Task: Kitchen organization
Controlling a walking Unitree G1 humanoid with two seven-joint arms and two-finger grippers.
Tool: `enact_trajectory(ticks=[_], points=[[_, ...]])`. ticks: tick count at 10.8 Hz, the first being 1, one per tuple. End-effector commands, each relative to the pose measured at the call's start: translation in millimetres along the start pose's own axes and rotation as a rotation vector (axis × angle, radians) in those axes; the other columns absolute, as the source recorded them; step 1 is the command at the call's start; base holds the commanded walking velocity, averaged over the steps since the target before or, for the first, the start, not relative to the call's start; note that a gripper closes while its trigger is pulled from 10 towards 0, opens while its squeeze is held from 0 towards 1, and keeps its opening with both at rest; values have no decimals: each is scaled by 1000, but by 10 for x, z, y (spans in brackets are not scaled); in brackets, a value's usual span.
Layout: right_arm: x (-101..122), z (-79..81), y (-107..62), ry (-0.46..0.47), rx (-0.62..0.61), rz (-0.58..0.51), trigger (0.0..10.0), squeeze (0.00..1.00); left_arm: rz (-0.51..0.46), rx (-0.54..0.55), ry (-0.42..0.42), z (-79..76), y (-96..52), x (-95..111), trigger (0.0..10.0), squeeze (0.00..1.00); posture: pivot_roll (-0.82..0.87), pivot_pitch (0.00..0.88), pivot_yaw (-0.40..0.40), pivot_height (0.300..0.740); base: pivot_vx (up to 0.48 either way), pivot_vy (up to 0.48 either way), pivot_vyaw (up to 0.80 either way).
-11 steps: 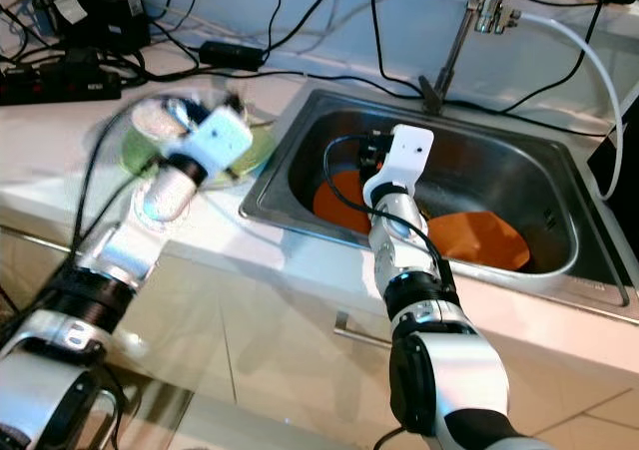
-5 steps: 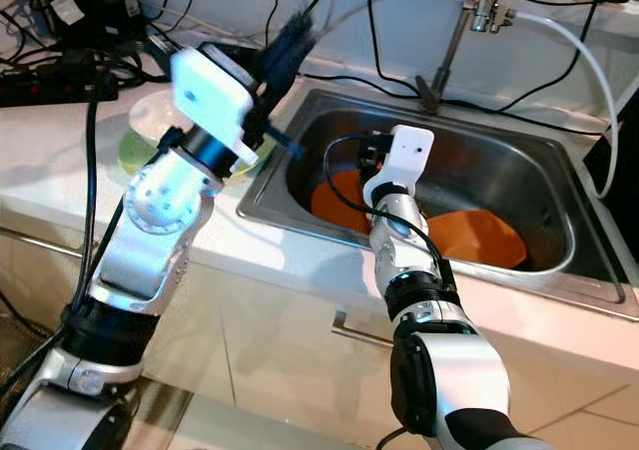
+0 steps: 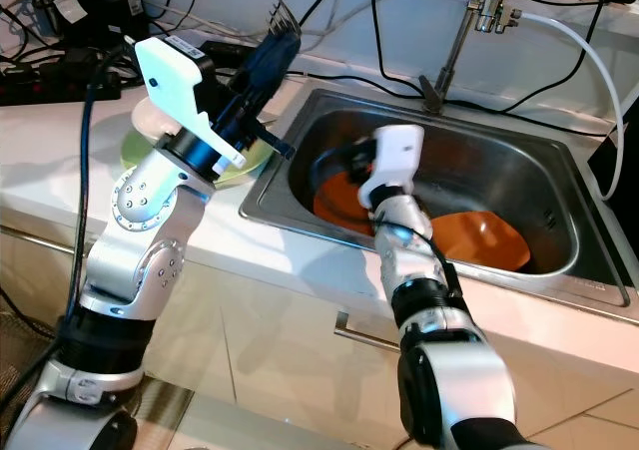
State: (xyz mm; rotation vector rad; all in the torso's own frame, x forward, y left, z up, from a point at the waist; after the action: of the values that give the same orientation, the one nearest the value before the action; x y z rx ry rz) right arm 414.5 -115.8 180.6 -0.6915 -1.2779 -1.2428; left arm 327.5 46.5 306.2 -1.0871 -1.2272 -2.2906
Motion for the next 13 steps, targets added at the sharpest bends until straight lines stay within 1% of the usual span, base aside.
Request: enact_trajectory(ticks=[1,2,3,4,7,8,10,11,13], points=[[72,76,-19,-10,93,-37,10000,1000,-22,-12,-54,-11,-20,52,10000,0,246,14,-77,740,0,0,0],[73,94,-25,-9,112,-38,10000,1000,-21,-14,-65,-8,-26,51,10000,0,246,14,-77,740,0,0,0],[118,180,-42,11,181,-66,10000,1000,-27,-41,-91,-28,-32,72,10000,0,245,7,-76,740,0,0,0],[163,219,-45,23,209,-88,10000,1000,-23,-60,-105,-63,-37,79,10000,0,244,6,-73,740,0,0,0],[267,261,-31,42,222,-129,10000,1000,0,-93,-171,-124,-49,29,10000,0,239,2,-69,740,0,0,0],[299,262,-25,39,210,-144,10000,0,16,-104,-180,-136,-67,-8,10000,0,238,2,-68,740,0,0,0],[358,263,-12,63,196,-168,10000,0,33,-119,-204,-159,-85,-49,10000,0,239,8,-65,740,0,0,0],[408,288,-6,83,207,-184,10000,0,49,-124,-209,-181,-101,-91,10000,0,235,12,-63,740,0,0,0],[460,293,2,111,208,-201,10000,0,56,-125,-226,-195,-108,-107,10000,0,234,16,-60,740,0,0,0]])
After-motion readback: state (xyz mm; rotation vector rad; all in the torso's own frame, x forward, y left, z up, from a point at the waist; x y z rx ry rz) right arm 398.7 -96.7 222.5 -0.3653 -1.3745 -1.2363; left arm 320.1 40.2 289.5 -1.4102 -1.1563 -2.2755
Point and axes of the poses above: a point about 5 cm out from each wrist's last joint towards the gripper, its own y axis pointing out of the wrist towards the gripper, its own x axis along the axis of the wrist's last joint, z = x × y, the point moved 3 cm from there along y, pointing out of the wrist towards the gripper, and after that the axes turned 14 degrees about y, right-handed, at the moved point
